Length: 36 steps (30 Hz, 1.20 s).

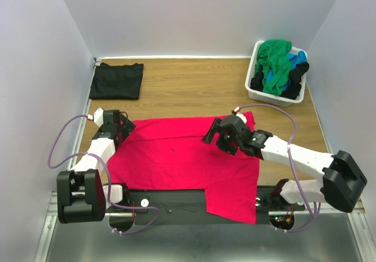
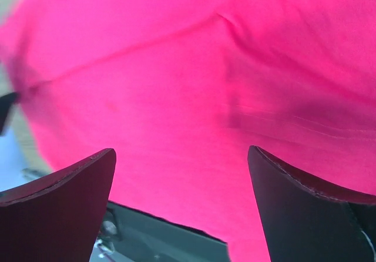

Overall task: Fold and stack the t-shirts
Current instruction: Fold the tshirt

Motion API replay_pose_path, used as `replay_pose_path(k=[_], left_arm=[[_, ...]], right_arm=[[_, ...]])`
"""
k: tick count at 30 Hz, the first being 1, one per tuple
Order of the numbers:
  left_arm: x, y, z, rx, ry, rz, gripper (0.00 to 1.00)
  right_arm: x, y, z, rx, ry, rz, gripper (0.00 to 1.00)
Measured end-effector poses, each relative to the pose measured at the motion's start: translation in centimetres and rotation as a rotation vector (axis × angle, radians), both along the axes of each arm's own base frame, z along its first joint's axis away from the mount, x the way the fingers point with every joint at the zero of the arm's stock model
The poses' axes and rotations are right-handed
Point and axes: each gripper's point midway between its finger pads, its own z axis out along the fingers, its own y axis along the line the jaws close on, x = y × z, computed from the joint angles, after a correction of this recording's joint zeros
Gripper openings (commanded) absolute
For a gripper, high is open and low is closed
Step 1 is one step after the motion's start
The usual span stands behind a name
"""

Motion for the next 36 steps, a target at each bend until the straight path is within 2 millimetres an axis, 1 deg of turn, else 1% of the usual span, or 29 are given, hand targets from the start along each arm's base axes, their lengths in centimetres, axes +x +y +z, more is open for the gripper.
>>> replay_pose_path(k=[1, 4, 9, 12, 13, 15, 17, 18, 21, 23, 24, 27, 28, 29, 30, 31, 34, 36], left_arm=[[0.0, 0.0, 0.0, 0.000, 0.000, 0.000, 0.99], [0.0, 0.0, 0.0, -0.002, 0.000, -0.002, 0.99], [0.0, -0.2, 0.0, -0.007, 0.001, -0.006, 0.99], [0.0, -0.5, 0.2, -0.022, -0.006, -0.019, 0.99], [0.1, -0.6, 0.4, -0.026, -0.012, -0.023, 0.99], [0.2, -0.8, 1.0, -0.034, -0.026, -0.032, 0.99], [0.8, -1.0, 2.4, -0.039, -0.053, -0.037, 0.99], [1.1, -1.0, 3.1, -0.038, -0.071, -0.038, 0.99], [2.3, -0.9, 5.9, -0.032, -0.149, -0.038, 0.99], [2.8, -0.9, 6.9, -0.028, -0.182, -0.037, 0.99], [3.0, -0.8, 7.0, -0.028, -0.189, -0.037, 0.99], [3.4, -1.0, 5.6, -0.034, -0.153, -0.042, 0.99], [3.5, -0.9, 4.3, -0.035, -0.116, -0.041, 0.99], [3.4, -1.0, 3.6, -0.037, -0.095, -0.041, 0.99], [3.4, -0.9, 2.6, -0.038, -0.061, -0.040, 0.99], [3.2, -0.9, 1.2, -0.039, -0.016, -0.040, 0.99], [3.2, -0.9, -0.3, -0.036, 0.024, -0.047, 0.99], [3.7, -0.9, -0.8, -0.031, 0.021, -0.053, 0.99]], right_arm=[[0.4, 0.3, 1.5, 0.025, -0.037, 0.005, 1.00], [1.3, 0.2, 3.3, 0.018, -0.112, 0.020, 1.00], [3.3, -1.0, 4.6, -0.080, -0.209, 0.017, 1.00], [5.6, -2.5, 5.0, -0.144, -0.239, -0.019, 1.00], [6.8, -3.4, 5.0, -0.171, -0.243, -0.042, 1.00], [8.3, -5.1, 4.3, -0.219, -0.236, -0.077, 1.00], [9.3, -6.5, 3.5, -0.266, -0.221, -0.101, 1.00], [9.8, -7.4, 2.7, -0.304, -0.205, -0.111, 1.00], [10.5, -8.8, 1.0, -0.367, -0.167, -0.112, 1.00], [11.1, -9.6, -0.1, -0.409, -0.140, -0.114, 1.00], [11.4, -9.9, -0.6, -0.425, -0.129, -0.112, 1.00], [12.8, -11.1, -2.1, -0.473, -0.090, -0.125, 1.00], [13.3, -11.7, -2.7, -0.487, -0.075, -0.130, 1.00], [13.7, -12.0, -3.1, -0.499, -0.064, -0.133, 1.00], [14.0, -12.3, -3.5, -0.510, -0.054, -0.131, 1.00], [14.3, -12.9, -4.0, -0.524, -0.040, -0.137, 1.00], [14.6, -13.9, -5.3, -0.547, -0.010, -0.141, 1.00], [15.2, -14.3, -5.4, -0.545, -0.016, -0.148, 1.00]])
